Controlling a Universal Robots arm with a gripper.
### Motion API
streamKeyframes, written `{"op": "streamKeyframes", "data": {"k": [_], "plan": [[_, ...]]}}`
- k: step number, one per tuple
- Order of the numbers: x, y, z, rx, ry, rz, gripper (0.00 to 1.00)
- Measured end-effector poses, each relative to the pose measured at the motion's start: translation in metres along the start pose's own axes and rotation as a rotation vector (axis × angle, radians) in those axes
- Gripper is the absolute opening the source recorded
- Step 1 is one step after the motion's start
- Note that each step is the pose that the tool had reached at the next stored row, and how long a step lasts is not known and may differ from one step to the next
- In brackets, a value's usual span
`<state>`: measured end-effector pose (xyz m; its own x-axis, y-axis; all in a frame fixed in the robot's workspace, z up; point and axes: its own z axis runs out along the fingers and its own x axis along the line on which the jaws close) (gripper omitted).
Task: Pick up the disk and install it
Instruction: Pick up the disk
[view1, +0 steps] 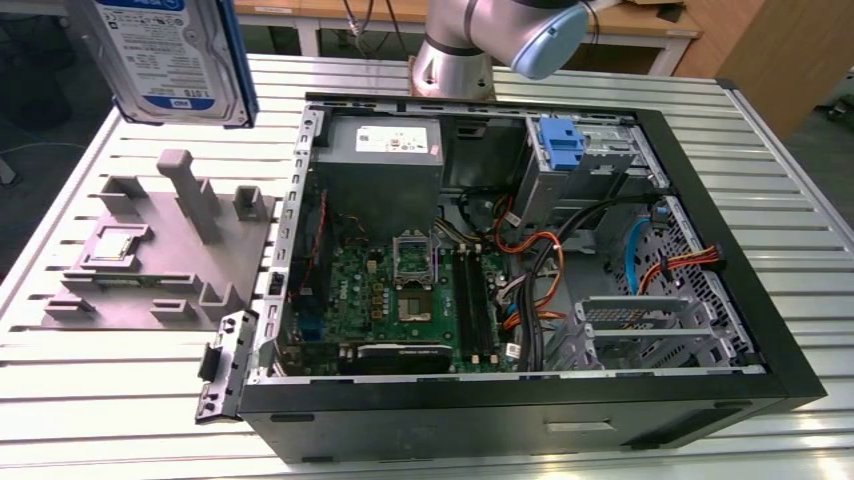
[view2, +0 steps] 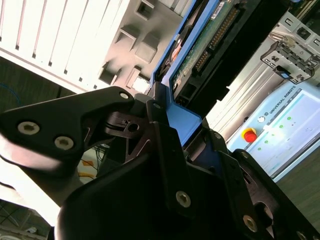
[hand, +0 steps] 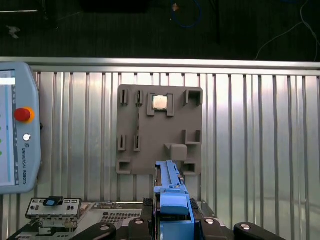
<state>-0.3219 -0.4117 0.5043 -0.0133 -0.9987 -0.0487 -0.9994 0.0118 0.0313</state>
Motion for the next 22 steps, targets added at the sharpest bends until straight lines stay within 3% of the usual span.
{"op": "streamKeyframes", "data": {"k": [22], "plan": [[-0.0001, -0.008, -0.0001, 0.0001, -0.0001, 0.0, 0.37]]}}
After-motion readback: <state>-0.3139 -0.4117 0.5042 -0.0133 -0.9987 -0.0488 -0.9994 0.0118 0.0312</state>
